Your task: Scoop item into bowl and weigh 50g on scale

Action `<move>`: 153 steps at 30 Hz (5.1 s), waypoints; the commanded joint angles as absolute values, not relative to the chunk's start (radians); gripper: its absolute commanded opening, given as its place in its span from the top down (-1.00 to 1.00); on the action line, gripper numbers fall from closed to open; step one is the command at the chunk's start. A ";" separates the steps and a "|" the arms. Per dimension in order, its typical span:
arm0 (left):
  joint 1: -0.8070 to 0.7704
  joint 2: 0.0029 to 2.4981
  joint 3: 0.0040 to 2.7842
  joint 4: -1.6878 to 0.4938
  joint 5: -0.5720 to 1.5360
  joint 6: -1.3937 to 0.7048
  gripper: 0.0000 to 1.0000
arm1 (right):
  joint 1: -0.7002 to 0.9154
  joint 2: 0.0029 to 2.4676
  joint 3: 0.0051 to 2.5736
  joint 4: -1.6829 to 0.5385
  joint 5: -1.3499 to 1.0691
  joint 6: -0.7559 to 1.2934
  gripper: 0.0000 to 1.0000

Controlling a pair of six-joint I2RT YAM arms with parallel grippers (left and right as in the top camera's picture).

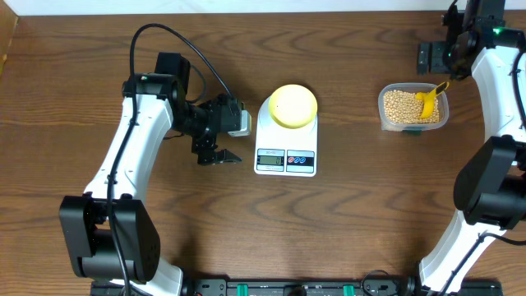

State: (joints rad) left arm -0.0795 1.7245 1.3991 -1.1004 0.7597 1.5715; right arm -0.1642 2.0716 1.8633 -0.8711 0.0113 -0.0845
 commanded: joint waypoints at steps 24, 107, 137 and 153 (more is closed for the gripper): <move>-0.079 1.724 1.391 -1.109 0.762 1.581 -0.95 | -0.165 1.839 1.813 -1.002 -0.002 0.055 -0.99; -0.079 1.724 1.391 -1.109 0.762 1.581 -0.95 | -0.170 2.055 1.778 -1.061 -0.056 -0.121 0.62; -0.079 1.724 1.391 -1.109 0.762 1.581 -0.95 | -0.171 2.056 1.771 -1.036 -0.059 -0.121 0.87; -0.079 1.724 1.391 -1.109 0.762 1.581 -0.95 | -0.170 2.056 1.771 -1.048 -0.059 -0.121 0.98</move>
State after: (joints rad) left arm -0.0795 1.7245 1.3991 -1.1007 0.7567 1.5715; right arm -0.1661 2.0525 1.7786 -1.0470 -0.0650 -0.1173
